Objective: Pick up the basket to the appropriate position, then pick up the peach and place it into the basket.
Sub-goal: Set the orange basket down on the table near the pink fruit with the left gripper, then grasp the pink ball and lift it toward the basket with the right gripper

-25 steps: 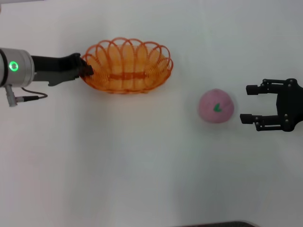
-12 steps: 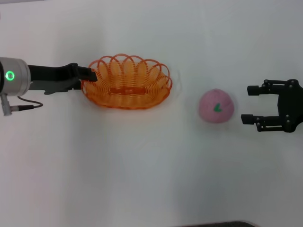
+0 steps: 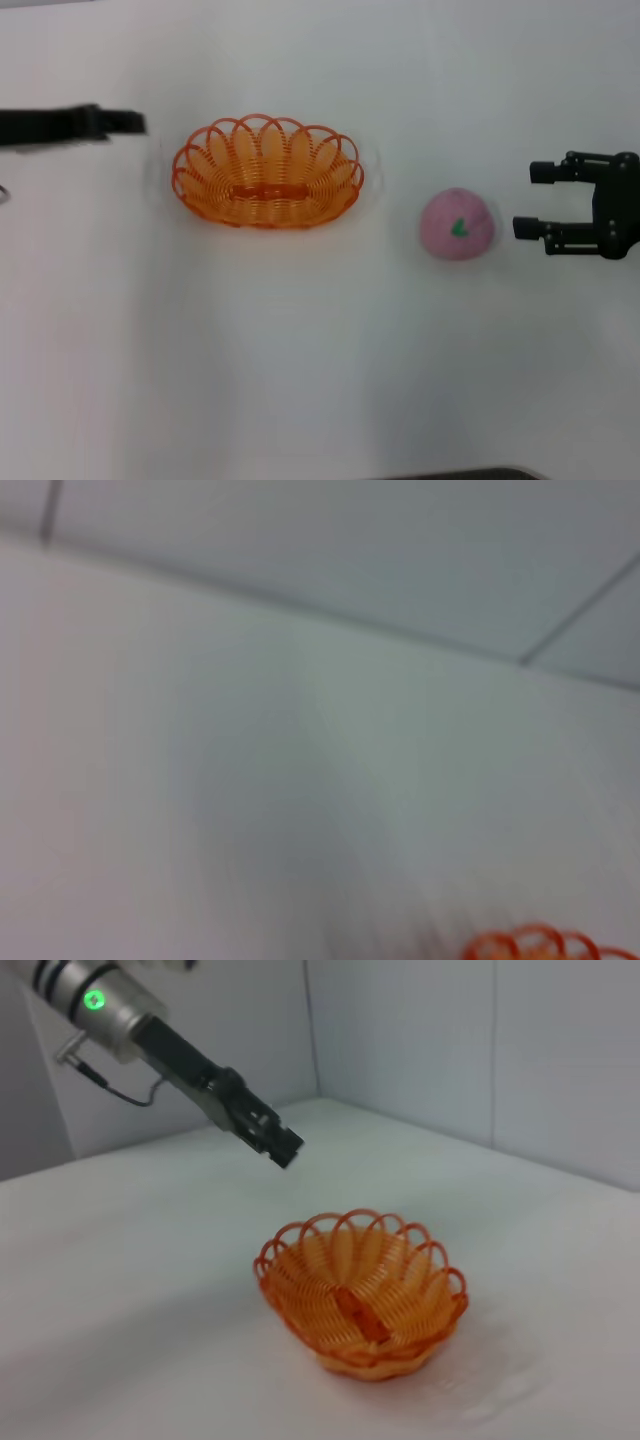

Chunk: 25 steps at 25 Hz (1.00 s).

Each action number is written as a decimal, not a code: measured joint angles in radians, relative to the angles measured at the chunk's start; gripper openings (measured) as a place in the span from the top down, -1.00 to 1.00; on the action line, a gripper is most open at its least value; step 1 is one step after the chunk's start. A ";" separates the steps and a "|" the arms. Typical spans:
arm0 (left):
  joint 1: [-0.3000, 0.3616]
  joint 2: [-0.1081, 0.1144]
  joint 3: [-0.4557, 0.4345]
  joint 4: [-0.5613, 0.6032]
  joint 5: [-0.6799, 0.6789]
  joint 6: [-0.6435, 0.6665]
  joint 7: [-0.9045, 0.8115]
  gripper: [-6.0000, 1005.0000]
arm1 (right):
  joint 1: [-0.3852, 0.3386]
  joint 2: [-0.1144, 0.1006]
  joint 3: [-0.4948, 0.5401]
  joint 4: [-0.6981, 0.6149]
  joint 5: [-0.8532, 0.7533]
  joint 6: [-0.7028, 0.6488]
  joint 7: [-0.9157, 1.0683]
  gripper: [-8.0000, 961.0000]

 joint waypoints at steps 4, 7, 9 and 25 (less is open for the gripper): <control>0.017 0.002 -0.103 0.037 -0.091 0.053 0.279 -0.09 | 0.016 -0.002 0.005 0.000 0.001 -0.002 0.061 -0.66; 0.041 0.001 -0.171 0.020 -0.252 0.179 0.618 -0.10 | 0.026 -0.003 0.005 -0.002 0.002 -0.003 0.108 -0.66; 0.058 0.001 -0.199 -0.012 -0.339 0.239 0.790 -0.10 | 0.033 -0.003 0.006 -0.004 0.003 -0.003 0.139 -0.66; 0.093 0.009 -0.345 -0.446 -0.380 0.314 1.346 -0.61 | 0.136 -0.093 -0.006 -0.030 0.002 -0.087 0.376 -0.66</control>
